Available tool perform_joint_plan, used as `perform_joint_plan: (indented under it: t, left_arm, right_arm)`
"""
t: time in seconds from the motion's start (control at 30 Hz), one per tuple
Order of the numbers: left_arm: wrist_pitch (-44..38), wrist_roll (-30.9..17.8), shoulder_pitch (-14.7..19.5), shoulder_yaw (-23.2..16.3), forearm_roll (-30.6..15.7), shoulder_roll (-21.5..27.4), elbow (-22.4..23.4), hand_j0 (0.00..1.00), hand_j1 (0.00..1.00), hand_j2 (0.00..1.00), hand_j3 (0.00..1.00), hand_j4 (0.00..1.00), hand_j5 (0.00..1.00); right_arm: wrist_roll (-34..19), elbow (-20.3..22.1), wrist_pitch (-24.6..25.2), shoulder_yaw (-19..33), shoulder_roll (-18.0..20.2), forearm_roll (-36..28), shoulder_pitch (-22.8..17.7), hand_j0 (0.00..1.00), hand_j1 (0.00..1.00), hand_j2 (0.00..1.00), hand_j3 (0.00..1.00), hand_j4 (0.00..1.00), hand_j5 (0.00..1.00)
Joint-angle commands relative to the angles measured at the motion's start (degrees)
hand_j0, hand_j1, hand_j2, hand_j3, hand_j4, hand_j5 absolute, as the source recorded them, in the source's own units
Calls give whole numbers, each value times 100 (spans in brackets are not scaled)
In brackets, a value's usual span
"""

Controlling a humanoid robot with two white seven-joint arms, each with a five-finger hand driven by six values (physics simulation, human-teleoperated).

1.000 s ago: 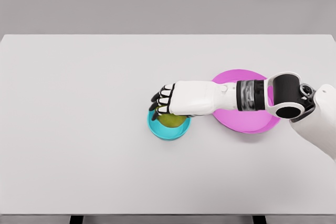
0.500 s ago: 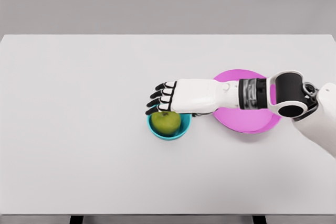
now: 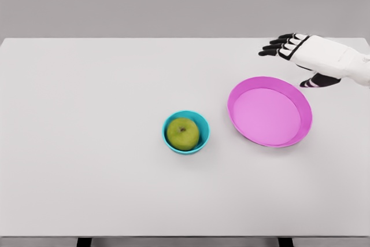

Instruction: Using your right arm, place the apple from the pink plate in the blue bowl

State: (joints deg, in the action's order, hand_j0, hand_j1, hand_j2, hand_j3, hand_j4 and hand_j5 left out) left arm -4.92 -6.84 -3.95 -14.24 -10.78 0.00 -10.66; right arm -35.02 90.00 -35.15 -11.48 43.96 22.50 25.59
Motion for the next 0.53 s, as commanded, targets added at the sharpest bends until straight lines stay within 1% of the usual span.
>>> perform_joint_plan:
  t: [0.0, 0.07, 0.13, 0.23, 0.37, 0.5]
  left_arm:
    - [0, -1, 0, 0, -3, 0, 3, 100, 100, 100, 100, 100, 100]
    - [0, -1, 0, 0, -3, 0, -6, 100, 100, 100, 100, 100, 100]
    - [0, -1, 0, 0, -3, 0, -6, 100, 100, 100, 100, 100, 100]
    - [0, -1, 0, 0, -3, 0, -6, 100, 100, 100, 100, 100, 100]
    - [0, -1, 0, 0, -3, 0, -6, 100, 100, 100, 100, 100, 100]
    - [0, -1, 0, 0, -3, 0, -6, 100, 100, 100, 100, 100, 100]
  right_arm:
    - [2, -360, 15, 269, 8, -44, 0, 100, 100, 100, 100, 100, 100]
    - [2, -343, 15, 445, -71, -44, -282, 100, 100, 100, 100, 100, 100]
    - [2, -308, 15, 454, -124, -35, -405, 100, 100, 100, 100, 100, 100]
    - [2, -317, 15, 462, -151, -44, -432, 100, 100, 100, 100, 100, 100]
    - [2, -343, 15, 462, -291, -35, -502, 100, 100, 100, 100, 100, 100]
    - [2, -343, 15, 462, -291, -35, -502, 100, 100, 100, 100, 100, 100]
